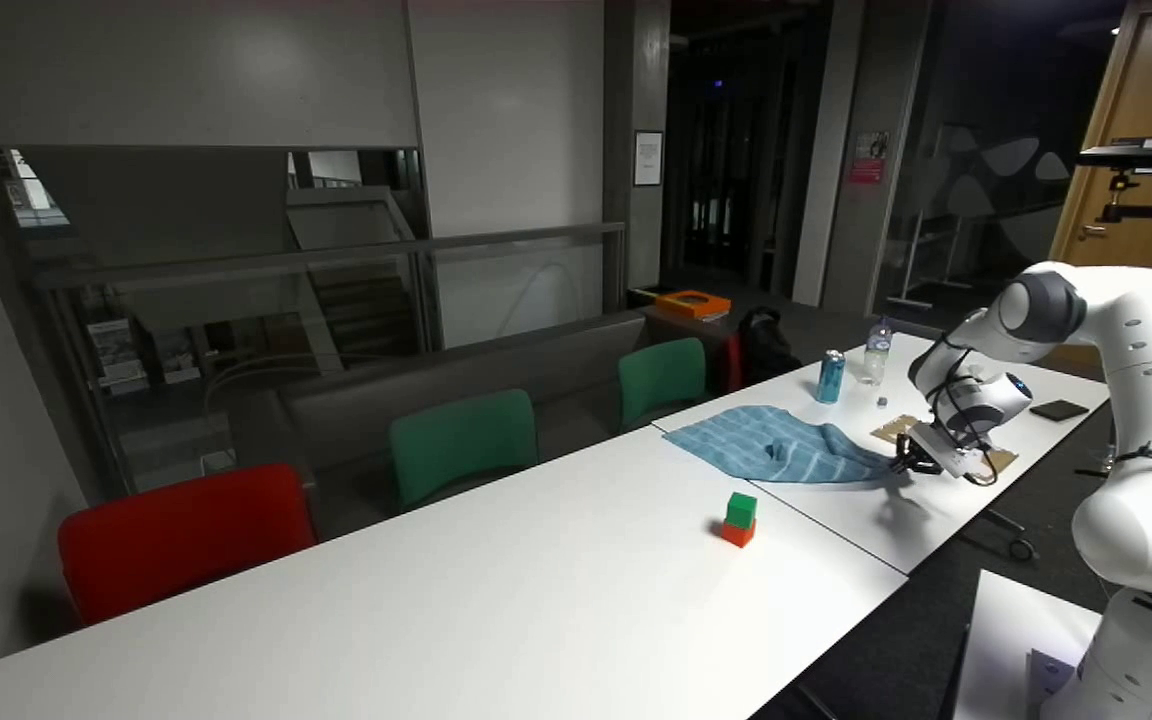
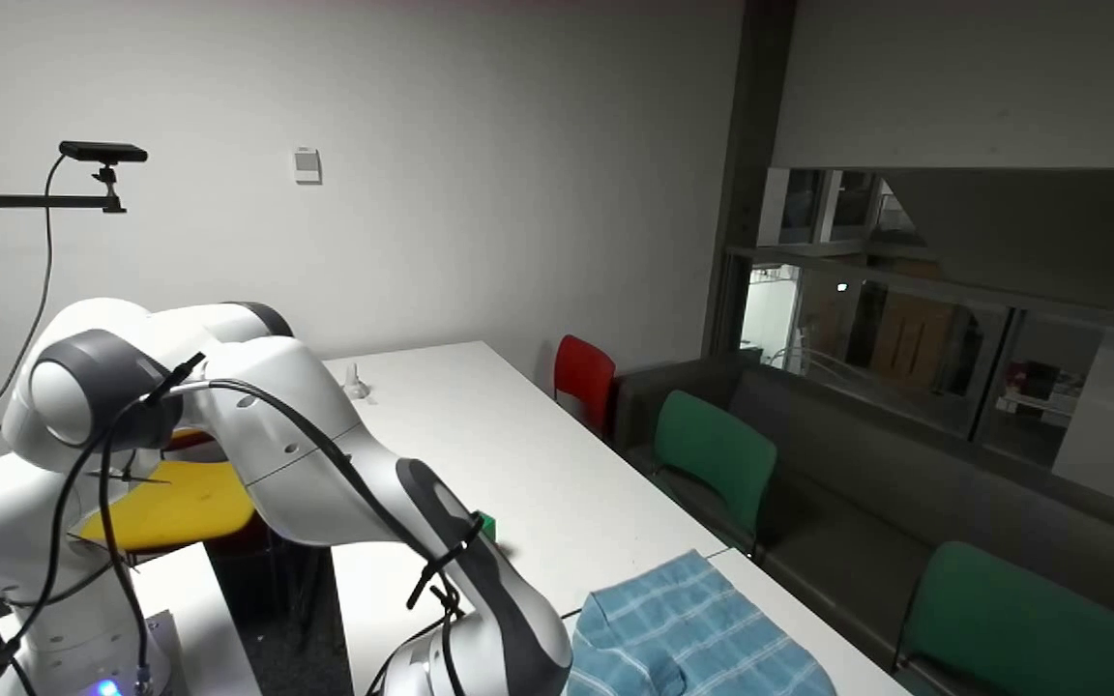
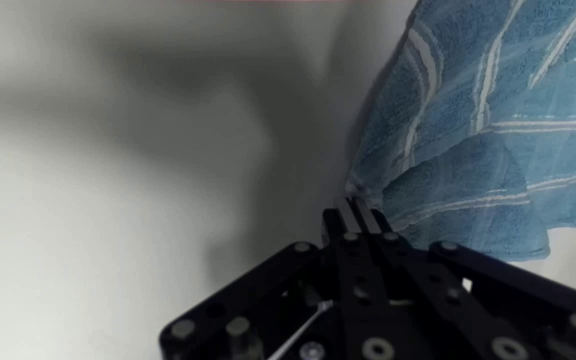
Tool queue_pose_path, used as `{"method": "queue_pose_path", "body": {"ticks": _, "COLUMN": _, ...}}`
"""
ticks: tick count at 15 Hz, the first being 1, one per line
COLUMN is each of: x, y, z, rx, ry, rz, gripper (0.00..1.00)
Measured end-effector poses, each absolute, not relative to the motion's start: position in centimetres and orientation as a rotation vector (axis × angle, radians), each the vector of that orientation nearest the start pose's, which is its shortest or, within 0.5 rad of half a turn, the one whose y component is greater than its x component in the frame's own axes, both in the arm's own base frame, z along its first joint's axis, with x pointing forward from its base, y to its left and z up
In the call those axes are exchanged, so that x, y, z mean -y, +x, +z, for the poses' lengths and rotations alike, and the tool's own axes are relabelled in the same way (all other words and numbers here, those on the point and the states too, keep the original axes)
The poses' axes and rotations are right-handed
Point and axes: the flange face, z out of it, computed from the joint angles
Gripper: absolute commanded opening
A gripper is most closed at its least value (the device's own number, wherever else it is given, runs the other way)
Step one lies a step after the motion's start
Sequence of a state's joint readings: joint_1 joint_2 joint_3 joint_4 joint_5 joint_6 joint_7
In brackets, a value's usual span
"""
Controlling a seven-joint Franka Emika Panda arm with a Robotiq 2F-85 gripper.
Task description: Unfold the blue towel
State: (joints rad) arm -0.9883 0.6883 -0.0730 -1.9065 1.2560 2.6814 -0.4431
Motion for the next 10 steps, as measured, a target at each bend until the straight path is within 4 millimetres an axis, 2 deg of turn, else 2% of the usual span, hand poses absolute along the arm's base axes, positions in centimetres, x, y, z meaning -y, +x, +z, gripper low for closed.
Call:
{"method": "queue_pose_path", "body": {"ticks": 1, "x": 54.9, "y": 27.0, "z": 13.0, "rx": -2.093, "ry": -1.773, "rz": -0.621, "gripper": 0.23}}
{"method": "queue_pose_path", "body": {"ticks": 2, "x": 54.8, "y": 26.7, "z": 12.9, "rx": -2.099, "ry": -1.763, "rz": -0.628, "gripper": 0.39}}
{"method": "queue_pose_path", "body": {"ticks": 3, "x": 54.7, "y": 26.3, "z": 12.8, "rx": -2.105, "ry": -1.758, "rz": -0.633, "gripper": 0.39}}
{"method": "queue_pose_path", "body": {"ticks": 7, "x": 54.6, "y": 25.3, "z": 12.6, "rx": -2.134, "ry": -1.742, "rz": -0.63, "gripper": 0.69}}
{"method": "queue_pose_path", "body": {"ticks": 10, "x": 54.6, "y": 25.4, "z": 12.7, "rx": -2.136, "ry": -1.757, "rz": -0.628, "gripper": 0.9}}
